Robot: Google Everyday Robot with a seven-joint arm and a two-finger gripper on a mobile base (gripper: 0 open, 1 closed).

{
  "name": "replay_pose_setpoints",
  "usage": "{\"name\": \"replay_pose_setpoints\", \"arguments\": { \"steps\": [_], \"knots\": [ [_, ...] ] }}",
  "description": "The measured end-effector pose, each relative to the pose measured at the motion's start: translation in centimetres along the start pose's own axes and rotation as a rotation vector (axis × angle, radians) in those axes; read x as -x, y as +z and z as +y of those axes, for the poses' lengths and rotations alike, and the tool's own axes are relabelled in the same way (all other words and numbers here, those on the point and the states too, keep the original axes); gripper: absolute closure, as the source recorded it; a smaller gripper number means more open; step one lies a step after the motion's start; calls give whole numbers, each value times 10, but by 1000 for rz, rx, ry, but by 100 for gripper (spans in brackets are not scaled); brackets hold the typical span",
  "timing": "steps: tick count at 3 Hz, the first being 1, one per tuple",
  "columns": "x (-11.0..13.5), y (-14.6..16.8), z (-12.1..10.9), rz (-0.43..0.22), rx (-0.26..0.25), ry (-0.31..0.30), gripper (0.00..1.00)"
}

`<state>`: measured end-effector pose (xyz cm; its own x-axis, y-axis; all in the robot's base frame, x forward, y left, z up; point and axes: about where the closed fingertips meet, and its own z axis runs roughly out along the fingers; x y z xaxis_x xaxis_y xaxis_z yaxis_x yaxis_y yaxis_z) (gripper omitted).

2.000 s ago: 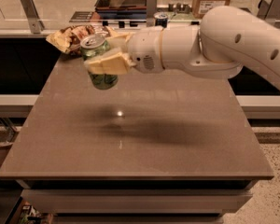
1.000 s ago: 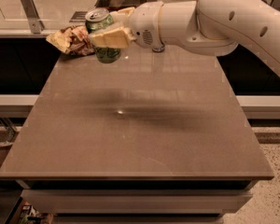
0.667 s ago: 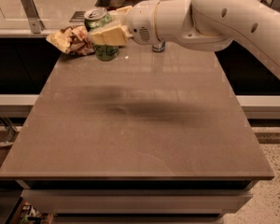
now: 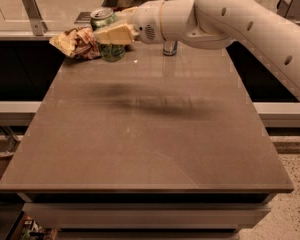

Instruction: Move green can near brown chip bag

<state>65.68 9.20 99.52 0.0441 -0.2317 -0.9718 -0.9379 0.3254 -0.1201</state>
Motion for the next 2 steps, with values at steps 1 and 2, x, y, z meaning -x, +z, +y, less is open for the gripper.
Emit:
{"name": "replay_pose_setpoints", "arguments": {
  "steps": [1, 2],
  "knots": [
    [-5, 13, -18, -13, -9, 24, 100],
    [-13, 29, -33, -34, -39, 41, 100]
  ]
}}
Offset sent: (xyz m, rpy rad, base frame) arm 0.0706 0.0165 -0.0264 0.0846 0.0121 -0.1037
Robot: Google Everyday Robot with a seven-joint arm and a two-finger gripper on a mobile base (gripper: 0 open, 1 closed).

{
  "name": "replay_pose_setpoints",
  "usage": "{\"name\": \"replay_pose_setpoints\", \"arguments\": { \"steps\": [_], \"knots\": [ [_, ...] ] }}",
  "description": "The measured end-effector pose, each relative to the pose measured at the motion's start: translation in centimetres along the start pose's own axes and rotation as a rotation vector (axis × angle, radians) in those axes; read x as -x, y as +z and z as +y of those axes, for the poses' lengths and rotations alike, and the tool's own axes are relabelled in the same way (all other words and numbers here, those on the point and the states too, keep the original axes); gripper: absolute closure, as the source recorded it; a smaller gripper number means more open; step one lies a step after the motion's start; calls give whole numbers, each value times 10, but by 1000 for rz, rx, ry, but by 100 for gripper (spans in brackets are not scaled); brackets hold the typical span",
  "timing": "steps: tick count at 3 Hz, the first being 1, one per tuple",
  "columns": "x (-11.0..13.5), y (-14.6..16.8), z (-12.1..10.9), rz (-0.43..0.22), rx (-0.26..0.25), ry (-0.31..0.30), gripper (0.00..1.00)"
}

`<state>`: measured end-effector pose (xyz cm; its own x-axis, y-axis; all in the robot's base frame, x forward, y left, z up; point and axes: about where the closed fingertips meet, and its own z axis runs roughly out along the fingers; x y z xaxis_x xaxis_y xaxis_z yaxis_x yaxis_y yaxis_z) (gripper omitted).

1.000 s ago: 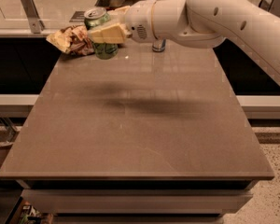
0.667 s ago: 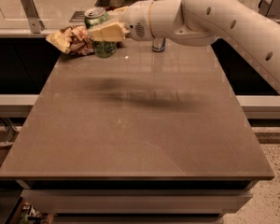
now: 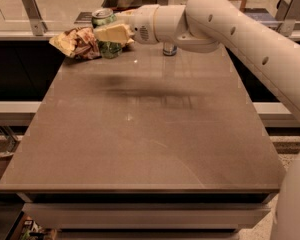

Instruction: Move green can near brown chip bag

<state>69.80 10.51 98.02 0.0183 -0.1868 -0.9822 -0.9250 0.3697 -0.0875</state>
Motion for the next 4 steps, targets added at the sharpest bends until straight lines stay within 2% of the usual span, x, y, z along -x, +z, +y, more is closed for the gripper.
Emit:
{"name": "replay_pose_setpoints", "arguments": {
  "steps": [2, 4],
  "knots": [
    [-21, 29, -20, 6, -78, -14, 100],
    [-41, 38, -28, -27, -90, 42, 100]
  ]
}}
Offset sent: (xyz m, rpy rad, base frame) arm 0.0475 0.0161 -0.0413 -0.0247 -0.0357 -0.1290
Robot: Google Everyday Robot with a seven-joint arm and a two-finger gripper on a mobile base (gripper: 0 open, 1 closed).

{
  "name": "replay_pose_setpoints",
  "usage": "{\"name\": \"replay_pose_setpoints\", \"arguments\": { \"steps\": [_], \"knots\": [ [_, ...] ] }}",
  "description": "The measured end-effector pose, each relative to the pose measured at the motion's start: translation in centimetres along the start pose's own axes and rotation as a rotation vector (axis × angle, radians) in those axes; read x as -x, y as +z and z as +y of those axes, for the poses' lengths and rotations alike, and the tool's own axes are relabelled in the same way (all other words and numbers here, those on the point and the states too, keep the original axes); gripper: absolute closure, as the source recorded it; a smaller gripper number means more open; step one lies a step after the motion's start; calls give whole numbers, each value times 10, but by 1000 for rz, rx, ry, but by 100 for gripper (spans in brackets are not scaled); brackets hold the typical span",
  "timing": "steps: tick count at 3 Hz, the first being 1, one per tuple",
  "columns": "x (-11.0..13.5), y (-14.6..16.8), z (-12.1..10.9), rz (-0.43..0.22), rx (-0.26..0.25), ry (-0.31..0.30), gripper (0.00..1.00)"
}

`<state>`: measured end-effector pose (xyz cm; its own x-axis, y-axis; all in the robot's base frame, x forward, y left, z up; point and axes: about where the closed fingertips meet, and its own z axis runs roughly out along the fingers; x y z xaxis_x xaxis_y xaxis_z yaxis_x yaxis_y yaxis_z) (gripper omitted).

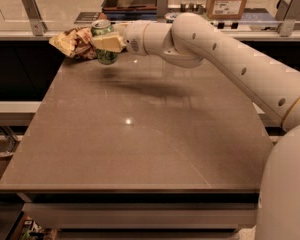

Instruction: Move green can near brown chip bag

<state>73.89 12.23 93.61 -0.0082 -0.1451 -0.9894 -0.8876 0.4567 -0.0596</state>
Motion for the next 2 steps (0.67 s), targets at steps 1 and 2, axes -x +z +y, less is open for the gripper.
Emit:
{"name": "replay_pose_setpoints", "arguments": {
  "steps": [1, 2],
  "knots": [
    [-16, 9, -5, -10, 1, 51, 100],
    [-16, 9, -5, -10, 1, 51, 100]
  ]
}}
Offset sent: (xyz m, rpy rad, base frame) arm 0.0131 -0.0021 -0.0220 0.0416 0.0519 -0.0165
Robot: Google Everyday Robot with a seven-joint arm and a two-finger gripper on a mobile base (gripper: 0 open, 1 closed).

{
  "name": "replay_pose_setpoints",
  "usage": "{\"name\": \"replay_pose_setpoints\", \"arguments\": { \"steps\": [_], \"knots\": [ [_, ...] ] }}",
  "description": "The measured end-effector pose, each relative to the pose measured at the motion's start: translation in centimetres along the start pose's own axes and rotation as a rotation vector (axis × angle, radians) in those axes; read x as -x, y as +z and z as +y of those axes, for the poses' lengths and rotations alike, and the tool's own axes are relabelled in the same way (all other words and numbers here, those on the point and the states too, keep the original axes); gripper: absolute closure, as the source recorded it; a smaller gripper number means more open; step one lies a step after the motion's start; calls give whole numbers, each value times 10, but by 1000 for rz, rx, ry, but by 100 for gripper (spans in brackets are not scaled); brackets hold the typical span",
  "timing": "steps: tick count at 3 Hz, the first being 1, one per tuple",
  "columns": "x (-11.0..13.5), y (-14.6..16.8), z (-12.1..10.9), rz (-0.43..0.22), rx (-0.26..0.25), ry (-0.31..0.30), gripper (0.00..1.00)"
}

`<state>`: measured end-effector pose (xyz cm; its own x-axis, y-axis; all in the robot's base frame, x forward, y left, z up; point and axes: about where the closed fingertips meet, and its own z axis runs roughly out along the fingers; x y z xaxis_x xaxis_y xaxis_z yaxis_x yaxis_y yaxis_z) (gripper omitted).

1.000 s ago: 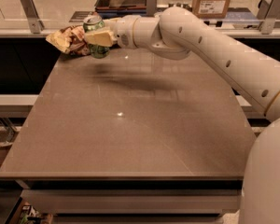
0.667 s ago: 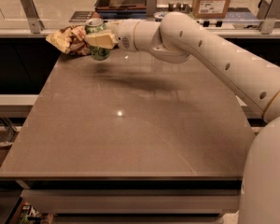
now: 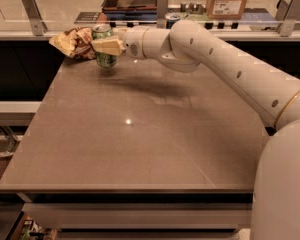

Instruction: Move green can near brown chip bag

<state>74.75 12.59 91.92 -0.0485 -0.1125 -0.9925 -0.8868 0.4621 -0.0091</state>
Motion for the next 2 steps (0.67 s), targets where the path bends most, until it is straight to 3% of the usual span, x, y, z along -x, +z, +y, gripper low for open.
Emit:
{"name": "replay_pose_setpoints", "arguments": {
  "steps": [2],
  "knots": [
    [-17, 11, -14, 38, -31, 20, 100]
  ]
}}
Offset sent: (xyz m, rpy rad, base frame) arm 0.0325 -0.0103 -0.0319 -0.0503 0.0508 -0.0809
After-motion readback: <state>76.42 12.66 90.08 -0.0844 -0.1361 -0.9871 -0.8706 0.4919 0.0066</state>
